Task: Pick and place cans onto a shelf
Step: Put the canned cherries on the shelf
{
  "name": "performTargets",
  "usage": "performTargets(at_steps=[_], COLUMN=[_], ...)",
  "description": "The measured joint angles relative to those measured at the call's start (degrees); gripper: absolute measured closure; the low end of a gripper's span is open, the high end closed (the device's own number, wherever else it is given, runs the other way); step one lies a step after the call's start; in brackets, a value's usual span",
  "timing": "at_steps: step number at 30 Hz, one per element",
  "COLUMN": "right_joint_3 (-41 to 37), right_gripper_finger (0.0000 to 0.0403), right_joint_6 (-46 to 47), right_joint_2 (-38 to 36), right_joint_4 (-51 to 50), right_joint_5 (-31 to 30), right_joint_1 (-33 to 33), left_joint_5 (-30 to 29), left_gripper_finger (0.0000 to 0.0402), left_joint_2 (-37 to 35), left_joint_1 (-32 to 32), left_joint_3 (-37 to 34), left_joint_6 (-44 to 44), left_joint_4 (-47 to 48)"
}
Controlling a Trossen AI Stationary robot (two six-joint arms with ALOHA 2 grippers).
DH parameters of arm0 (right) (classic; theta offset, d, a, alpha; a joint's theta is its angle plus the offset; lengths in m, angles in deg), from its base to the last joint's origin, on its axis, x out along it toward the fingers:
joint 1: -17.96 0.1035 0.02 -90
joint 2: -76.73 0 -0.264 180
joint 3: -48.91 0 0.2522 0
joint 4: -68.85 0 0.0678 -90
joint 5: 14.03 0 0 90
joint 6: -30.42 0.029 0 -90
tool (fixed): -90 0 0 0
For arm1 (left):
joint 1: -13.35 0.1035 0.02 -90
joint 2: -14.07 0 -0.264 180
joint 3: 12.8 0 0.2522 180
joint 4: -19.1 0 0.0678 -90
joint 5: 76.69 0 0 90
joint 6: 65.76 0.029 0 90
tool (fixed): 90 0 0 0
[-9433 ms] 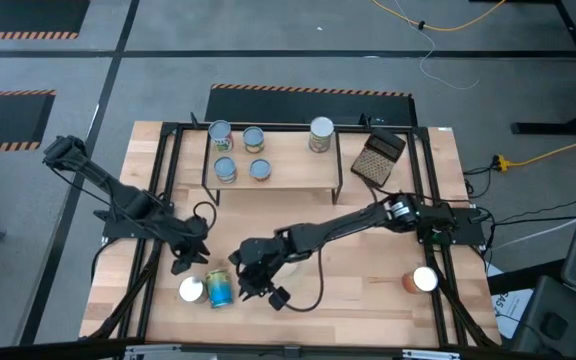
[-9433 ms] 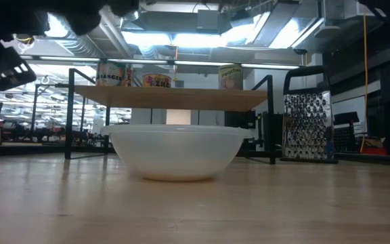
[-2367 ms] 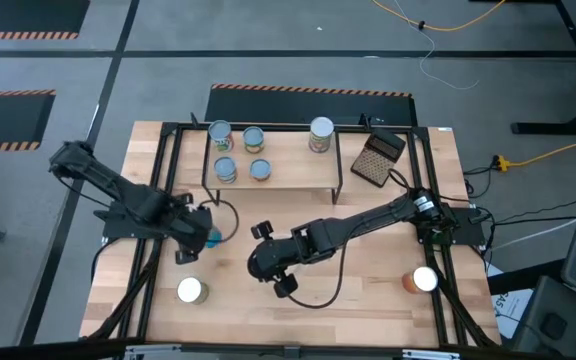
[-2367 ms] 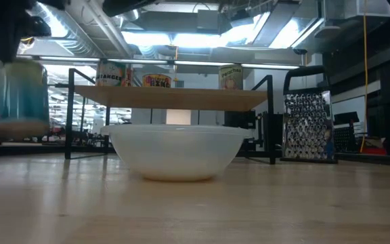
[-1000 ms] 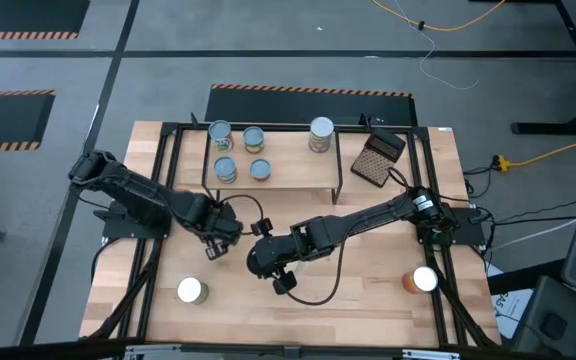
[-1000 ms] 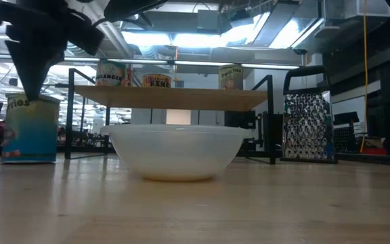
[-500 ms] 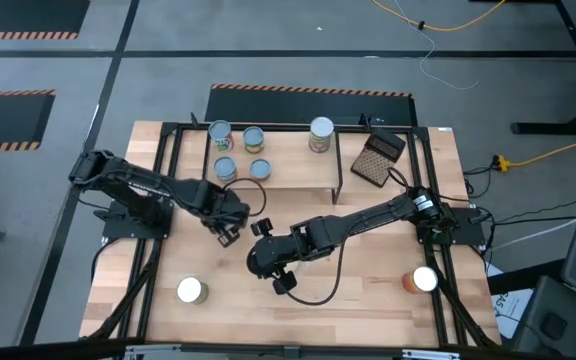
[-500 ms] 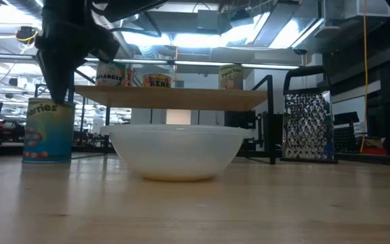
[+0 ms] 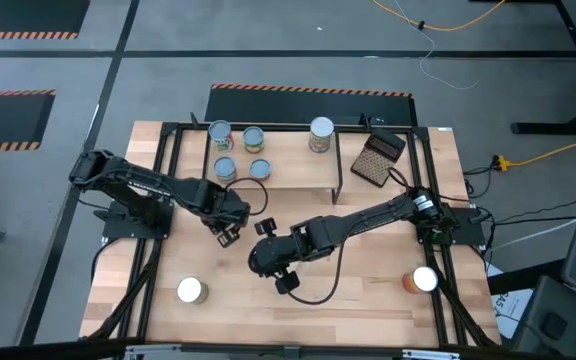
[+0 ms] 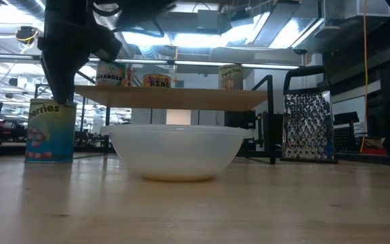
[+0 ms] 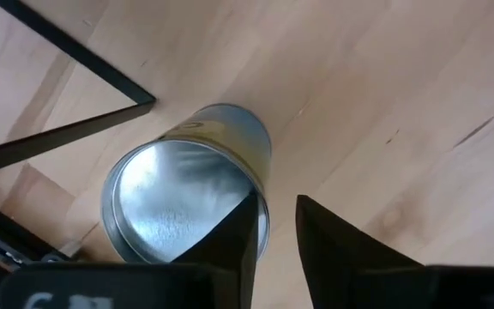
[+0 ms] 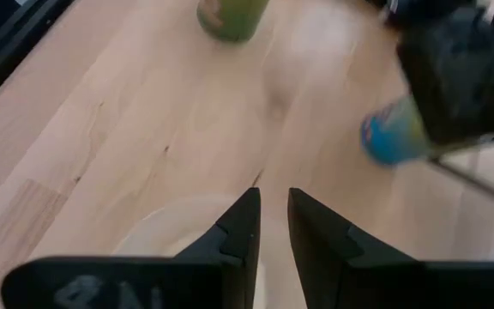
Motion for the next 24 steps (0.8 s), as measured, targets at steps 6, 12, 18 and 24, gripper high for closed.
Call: performTargets(at_steps=[6,12,18,24], right_joint_3=[0.0,-0.5,-0.9,-5.7], right_gripper_finger=[0.0336,0.0336,0.0336,0.0336], right_joint_6=[4.3,9.1,13.0,15.7], right_joint_2=[-0.6,-0.8,-1.6,-4.6], right_joint_4=[-7.1,-16.9,-23.5,-28.2], right_joint_5=[-2.0,-9.4,-9.8,-9.4], right_joint_1=[0.3,0.6,1.3,3.4], left_joint_5=[-0.4,-0.6,-0.9,-1.2], left_gripper_finger=[0.0327,0.0326,0.0325,0.0325], left_joint_2=[0.0,0.0,0.0,-1.5], left_joint_1=[-0.1,-0.1,-1.6,-7.0], left_joint_3=[2.7,8.9,16.1,18.3], left_joint_6=[2.6,6.6,15.4,22.5], left_joint_4=[2.3,6.3,11.1,14.6])
